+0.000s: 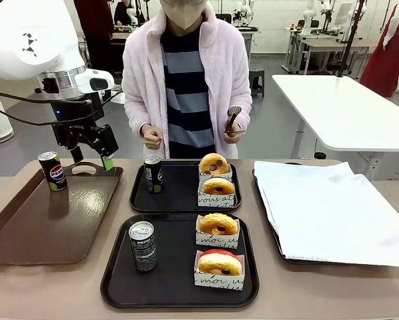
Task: Set up donuts and drinks on trays.
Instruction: Pick up one Pepsi coke from the Handle tray and place it on the Flat Tray without a Pepsi coke.
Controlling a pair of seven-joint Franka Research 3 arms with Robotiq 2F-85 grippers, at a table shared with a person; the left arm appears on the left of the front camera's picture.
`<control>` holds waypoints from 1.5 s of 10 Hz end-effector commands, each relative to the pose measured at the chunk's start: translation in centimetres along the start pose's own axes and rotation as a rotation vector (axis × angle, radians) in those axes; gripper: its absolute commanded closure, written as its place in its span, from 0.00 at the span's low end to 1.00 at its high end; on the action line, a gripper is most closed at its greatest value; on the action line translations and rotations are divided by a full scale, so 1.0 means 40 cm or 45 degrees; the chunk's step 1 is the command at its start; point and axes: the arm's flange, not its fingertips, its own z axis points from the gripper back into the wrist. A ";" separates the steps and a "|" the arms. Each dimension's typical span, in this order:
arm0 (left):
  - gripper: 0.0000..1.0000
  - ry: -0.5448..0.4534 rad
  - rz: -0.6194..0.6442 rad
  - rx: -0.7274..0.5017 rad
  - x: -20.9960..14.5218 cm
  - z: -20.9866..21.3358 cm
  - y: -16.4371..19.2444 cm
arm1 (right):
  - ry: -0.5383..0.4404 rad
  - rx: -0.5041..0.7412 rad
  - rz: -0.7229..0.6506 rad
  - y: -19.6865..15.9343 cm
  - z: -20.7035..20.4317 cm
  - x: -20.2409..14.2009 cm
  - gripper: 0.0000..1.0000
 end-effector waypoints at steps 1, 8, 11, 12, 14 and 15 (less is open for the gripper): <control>0.00 -0.001 0.009 0.000 -0.008 0.001 0.008 | -0.012 0.006 0.014 0.001 0.001 -0.001 0.00; 0.00 -0.047 0.341 0.027 -0.212 -0.018 0.275 | -0.012 0.006 0.014 0.001 0.001 -0.001 0.00; 0.00 -0.047 0.341 0.027 -0.212 -0.018 0.275 | -0.012 0.006 0.014 0.001 0.001 -0.001 0.00; 0.00 -0.047 0.341 0.027 -0.212 -0.018 0.275 | -0.012 0.006 0.014 0.001 0.001 -0.001 0.00; 0.00 -0.056 0.333 0.042 -0.218 -0.019 0.273 | -0.012 0.006 0.014 0.001 0.001 -0.001 0.00; 0.00 -0.133 0.352 -0.250 -0.238 -0.008 0.352 | -0.012 0.006 0.014 0.001 0.001 -0.001 0.00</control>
